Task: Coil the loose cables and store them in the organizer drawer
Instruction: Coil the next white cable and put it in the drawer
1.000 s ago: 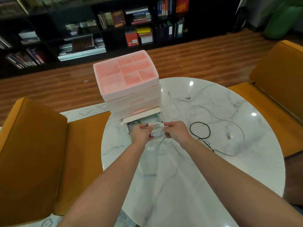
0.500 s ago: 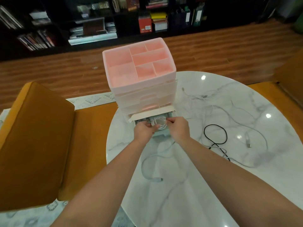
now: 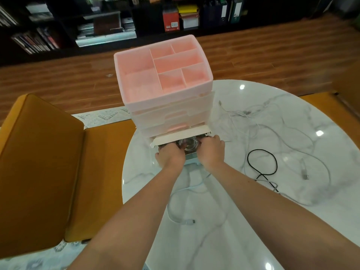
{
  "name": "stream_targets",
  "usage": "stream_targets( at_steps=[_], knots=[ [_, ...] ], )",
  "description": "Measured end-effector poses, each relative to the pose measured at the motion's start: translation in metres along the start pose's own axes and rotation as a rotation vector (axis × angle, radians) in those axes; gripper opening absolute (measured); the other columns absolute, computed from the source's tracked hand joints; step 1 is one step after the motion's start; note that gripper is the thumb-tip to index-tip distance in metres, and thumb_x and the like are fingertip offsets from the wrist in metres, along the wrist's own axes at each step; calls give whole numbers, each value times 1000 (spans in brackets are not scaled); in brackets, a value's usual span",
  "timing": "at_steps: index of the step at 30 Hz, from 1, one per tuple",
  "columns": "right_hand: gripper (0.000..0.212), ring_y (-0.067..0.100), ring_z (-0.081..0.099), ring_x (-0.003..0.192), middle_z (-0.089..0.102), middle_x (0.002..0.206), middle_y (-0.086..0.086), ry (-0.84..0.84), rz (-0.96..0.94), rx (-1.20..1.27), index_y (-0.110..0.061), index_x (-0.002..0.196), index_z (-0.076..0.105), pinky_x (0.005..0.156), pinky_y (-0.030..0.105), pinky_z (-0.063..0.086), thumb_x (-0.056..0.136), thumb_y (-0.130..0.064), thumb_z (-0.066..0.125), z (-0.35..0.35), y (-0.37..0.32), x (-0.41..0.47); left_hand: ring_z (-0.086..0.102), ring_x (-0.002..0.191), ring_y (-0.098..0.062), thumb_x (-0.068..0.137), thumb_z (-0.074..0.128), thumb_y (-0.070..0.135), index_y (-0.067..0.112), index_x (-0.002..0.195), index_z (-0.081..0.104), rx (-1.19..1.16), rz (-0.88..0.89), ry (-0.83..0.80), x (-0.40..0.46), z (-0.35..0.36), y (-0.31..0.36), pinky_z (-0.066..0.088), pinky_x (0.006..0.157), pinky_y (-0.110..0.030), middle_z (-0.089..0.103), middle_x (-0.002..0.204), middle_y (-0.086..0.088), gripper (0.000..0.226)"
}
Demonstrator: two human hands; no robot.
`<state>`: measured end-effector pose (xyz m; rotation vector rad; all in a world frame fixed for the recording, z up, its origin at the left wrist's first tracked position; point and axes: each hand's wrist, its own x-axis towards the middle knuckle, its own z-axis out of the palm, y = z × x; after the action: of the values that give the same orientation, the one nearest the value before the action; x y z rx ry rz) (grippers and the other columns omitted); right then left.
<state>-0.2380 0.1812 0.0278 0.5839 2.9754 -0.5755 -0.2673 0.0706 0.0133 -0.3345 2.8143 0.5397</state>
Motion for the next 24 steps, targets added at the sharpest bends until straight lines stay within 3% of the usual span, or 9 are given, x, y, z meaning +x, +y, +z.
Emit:
stream_targets(
  at_steps=[3, 8, 17, 24],
  knots=[
    [23, 24, 49, 103, 66, 98, 3, -4, -26, -86, -16, 92, 68, 83, 32, 32, 91, -7, 46, 1, -1, 1, 60, 103, -27, 91, 54, 27, 20, 102, 69, 21, 2, 25, 2, 3, 0, 47, 84, -36, 69, 105, -5, 20],
    [24, 24, 51, 103, 59, 109, 6, 51, -78, -102, -16, 102, 71, 88, 31, 34, 91, -9, 50, 11, 3, 7, 65, 100, -28, 87, 58, 29, 18, 106, 65, -3, 25, 79, 4, 8, 1, 48, 79, -34, 70, 105, -6, 23],
    [15, 17, 49, 93, 69, 84, -8, 96, -62, -117, -32, 92, 74, 73, 30, 23, 90, -29, 59, 17, 6, 8, 60, 104, -29, 90, 59, 25, 18, 112, 63, 32, 154, 110, 6, 11, 3, 49, 77, -34, 66, 112, -6, 24],
    [17, 20, 50, 97, 67, 83, -4, 95, -81, -176, -23, 84, 70, 76, 31, 24, 87, -16, 56, 11, 0, 14, 65, 93, -26, 92, 53, 18, 21, 113, 61, 204, 233, 148, 10, 11, 3, 44, 67, -30, 69, 102, -5, 22]
  ],
)
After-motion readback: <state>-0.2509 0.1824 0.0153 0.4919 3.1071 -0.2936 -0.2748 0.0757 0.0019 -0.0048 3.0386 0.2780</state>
